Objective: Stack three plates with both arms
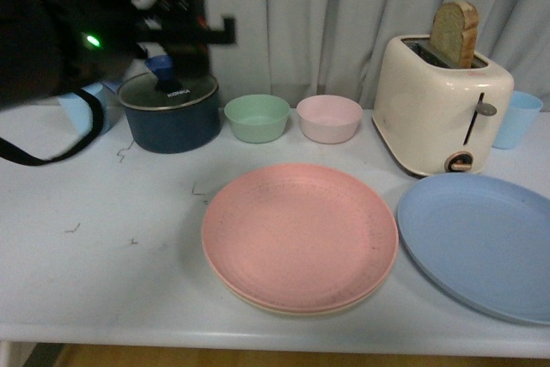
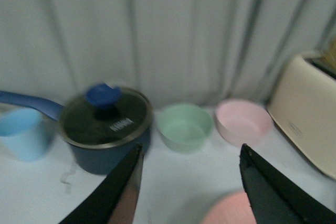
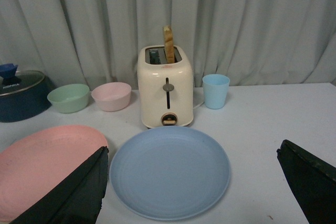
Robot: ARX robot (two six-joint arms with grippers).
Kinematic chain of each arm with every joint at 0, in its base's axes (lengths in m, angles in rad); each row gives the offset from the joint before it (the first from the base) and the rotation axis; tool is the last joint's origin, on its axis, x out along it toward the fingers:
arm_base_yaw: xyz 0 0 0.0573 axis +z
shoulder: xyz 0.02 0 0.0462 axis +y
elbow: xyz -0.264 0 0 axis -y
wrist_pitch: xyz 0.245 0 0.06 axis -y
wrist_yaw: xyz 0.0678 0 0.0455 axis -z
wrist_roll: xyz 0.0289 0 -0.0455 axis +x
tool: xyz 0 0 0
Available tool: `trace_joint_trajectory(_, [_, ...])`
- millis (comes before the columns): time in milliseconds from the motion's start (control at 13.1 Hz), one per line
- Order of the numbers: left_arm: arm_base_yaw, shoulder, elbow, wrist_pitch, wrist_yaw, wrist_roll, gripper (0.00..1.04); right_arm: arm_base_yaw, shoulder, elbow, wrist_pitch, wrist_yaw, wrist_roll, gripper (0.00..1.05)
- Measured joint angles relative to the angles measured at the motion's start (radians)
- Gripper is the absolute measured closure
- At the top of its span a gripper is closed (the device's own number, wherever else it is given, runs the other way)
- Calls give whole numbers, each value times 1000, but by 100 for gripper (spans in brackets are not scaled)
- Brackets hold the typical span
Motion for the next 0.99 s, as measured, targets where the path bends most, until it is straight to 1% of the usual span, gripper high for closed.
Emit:
trace_joint_trajectory(76, [40, -49, -116, 153, -37, 15, 61, 0, 0, 0, -1, 0, 0, 6])
trace_joint_trajectory(152, [83, -80, -225, 223, -33, 22, 74, 0, 0, 0, -1, 0, 0, 6])
trace_joint_trajectory(229, [98, -96, -263, 232, -25, 24, 79, 0, 0, 0, -1, 0, 0, 6])
trace_joint_trajectory(305, [122, -172, -350, 245, 6, 26, 96, 0, 0, 0, 0, 0, 0, 6])
trace_joint_trajectory(381, [126, -203, -370, 249, 18, 26, 101, 0, 0, 0, 0, 0, 0, 6])
trace_joint_trajectory(457, [135, -232, -389, 253, 31, 26, 103, 0, 0, 0, 0, 0, 0, 6])
trace_joint_trajectory(762, [151, -297, -441, 250, 57, 28, 103, 0, 0, 0, 0, 0, 0, 6])
trace_joint_trajectory(838, [163, -323, -468, 241, 66, 28, 103, 0, 0, 0, 0, 0, 0, 6])
trace_joint_trajectory(914, [193, -345, -544, 300, 84, 28, 103, 0, 0, 0, 0, 0, 0, 6])
trace_joint_trajectory(990, [210, -381, -585, 264, 97, 29, 103, 0, 0, 0, 0, 0, 0, 6])
